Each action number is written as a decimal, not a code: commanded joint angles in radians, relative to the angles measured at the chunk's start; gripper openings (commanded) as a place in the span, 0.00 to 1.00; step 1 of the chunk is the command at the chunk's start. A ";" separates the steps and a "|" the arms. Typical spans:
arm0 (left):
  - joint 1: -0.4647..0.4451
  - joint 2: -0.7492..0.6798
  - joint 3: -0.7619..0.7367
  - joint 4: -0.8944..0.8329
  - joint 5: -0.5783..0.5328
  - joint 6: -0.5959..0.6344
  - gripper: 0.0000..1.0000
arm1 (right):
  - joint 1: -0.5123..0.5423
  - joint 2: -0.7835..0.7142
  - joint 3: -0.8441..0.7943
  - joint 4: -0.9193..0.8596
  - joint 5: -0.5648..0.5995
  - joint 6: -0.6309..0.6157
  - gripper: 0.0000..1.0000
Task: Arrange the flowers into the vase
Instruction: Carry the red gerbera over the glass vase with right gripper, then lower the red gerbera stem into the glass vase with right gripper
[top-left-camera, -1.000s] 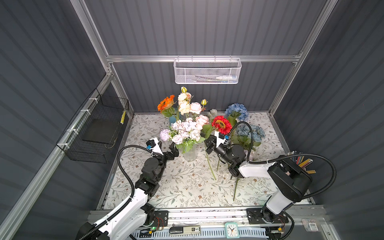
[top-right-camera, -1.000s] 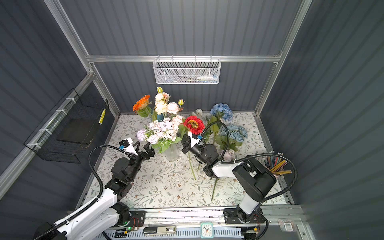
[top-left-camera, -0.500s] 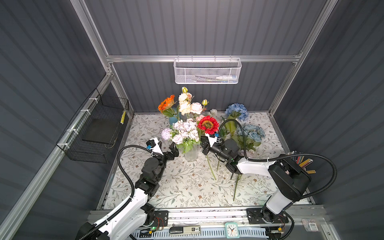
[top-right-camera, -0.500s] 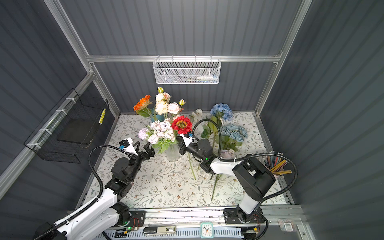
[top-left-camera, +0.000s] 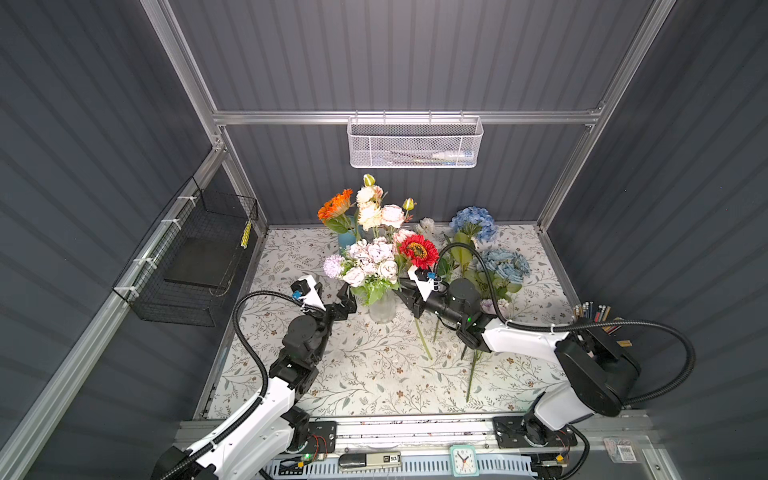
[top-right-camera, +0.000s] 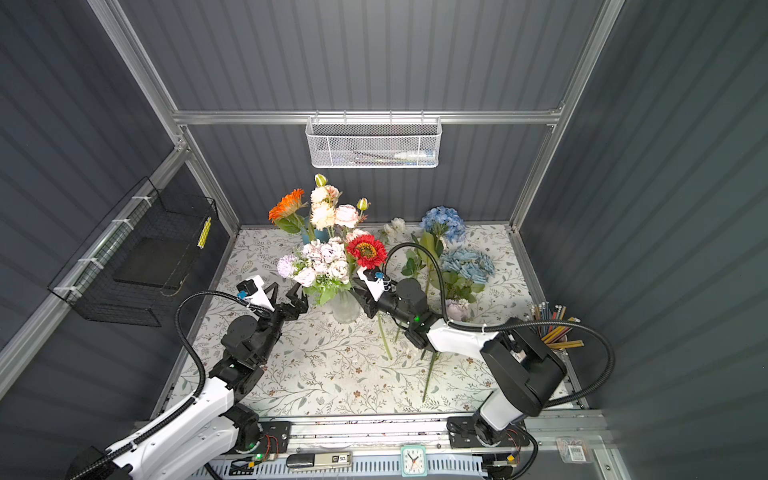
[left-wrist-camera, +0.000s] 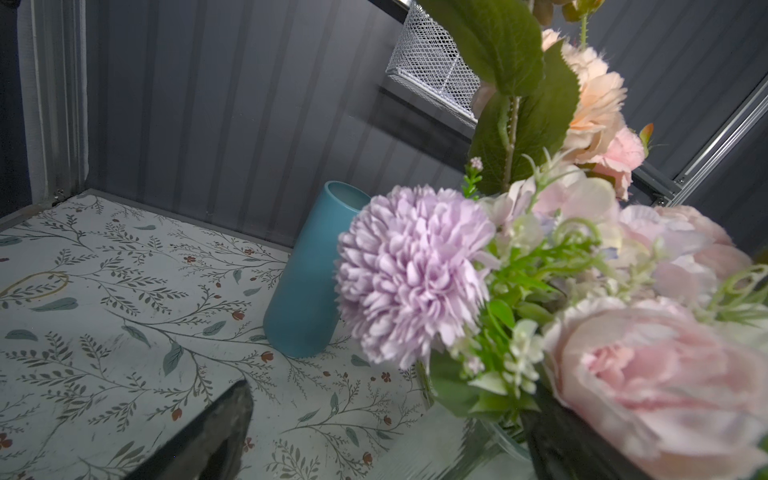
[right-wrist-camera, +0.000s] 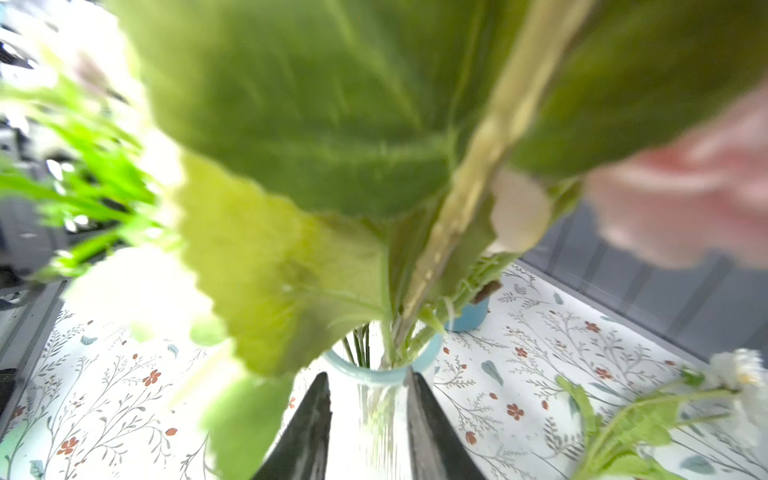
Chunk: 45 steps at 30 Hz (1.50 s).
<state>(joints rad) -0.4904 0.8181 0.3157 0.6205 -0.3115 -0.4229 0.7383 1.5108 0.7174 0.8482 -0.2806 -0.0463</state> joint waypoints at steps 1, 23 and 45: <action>-0.001 -0.009 0.022 -0.012 -0.014 0.004 1.00 | -0.002 -0.083 -0.028 -0.071 0.037 -0.036 0.35; -0.002 -0.097 0.022 -0.118 -0.035 0.012 1.00 | -0.048 -0.025 0.047 0.285 -0.045 0.143 0.31; -0.002 -0.088 0.029 -0.120 -0.025 0.010 1.00 | -0.046 0.097 0.053 0.156 -0.030 0.070 0.00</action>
<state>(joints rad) -0.4904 0.7288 0.3168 0.4931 -0.3264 -0.4225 0.6899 1.5715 0.7597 1.0534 -0.3107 0.0513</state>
